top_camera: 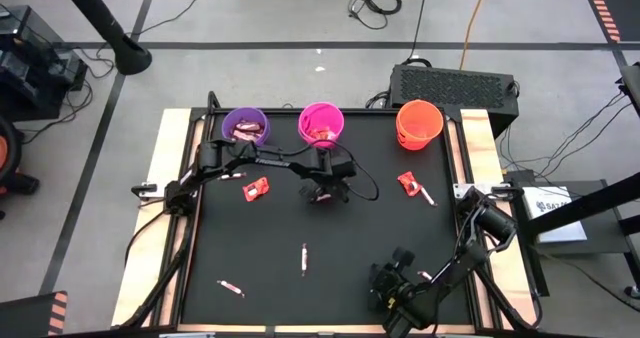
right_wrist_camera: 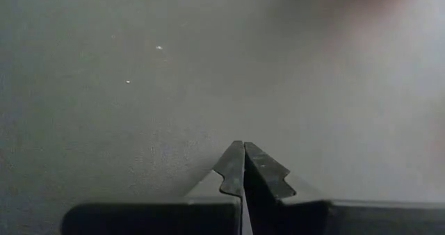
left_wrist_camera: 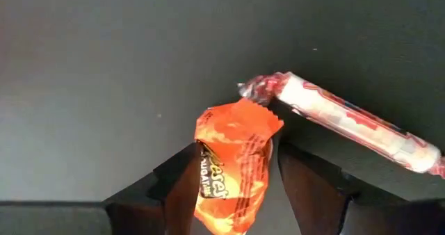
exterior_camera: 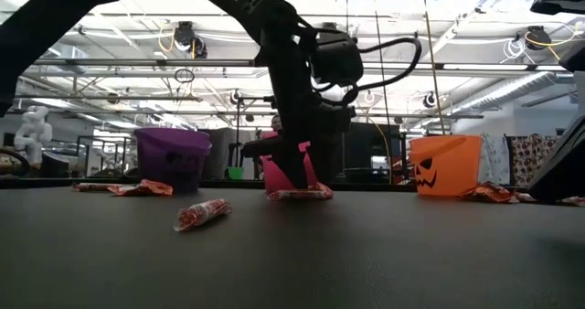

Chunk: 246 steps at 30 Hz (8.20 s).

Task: Sort candy by brand, put in halloween buckets
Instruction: Put the red chocolate bar into the pink bucket

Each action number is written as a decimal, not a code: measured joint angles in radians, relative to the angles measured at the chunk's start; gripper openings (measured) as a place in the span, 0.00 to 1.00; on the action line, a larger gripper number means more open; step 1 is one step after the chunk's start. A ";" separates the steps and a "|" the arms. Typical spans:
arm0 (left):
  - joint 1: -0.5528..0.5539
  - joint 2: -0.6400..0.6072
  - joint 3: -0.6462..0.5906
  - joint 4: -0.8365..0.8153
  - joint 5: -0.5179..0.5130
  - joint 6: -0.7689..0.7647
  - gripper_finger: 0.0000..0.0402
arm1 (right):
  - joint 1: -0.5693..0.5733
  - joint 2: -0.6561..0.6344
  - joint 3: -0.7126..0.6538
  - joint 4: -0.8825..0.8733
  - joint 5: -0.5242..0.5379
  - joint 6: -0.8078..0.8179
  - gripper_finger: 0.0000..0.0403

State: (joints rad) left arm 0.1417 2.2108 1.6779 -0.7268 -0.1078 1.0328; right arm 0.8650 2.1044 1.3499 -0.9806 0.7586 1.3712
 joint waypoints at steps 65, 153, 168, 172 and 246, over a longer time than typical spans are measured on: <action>0.381 -0.239 0.140 -0.099 0.068 -0.530 0.11 | -0.061 0.001 0.000 0.063 -0.001 -0.075 0.00; 0.166 -0.745 -0.916 0.059 0.179 -1.051 0.41 | -0.471 -0.074 0.000 0.484 -0.239 -0.886 0.00; 0.166 -0.745 -0.916 0.064 0.160 -1.014 0.14 | -0.430 -0.082 0.000 0.408 -0.189 -0.932 0.00; 0.166 -0.745 -0.916 0.064 0.160 -0.991 0.02 | -0.383 -0.108 0.000 0.320 -0.082 -0.890 0.00; 0.304 -0.636 -0.474 0.499 0.319 -1.027 0.35 | -0.339 -0.169 0.000 0.071 -0.140 -0.492 0.00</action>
State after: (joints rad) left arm 0.4455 1.5751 1.2041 -0.2276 0.2111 0.0054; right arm 0.5259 1.9354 1.3500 -0.9094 0.6184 0.8795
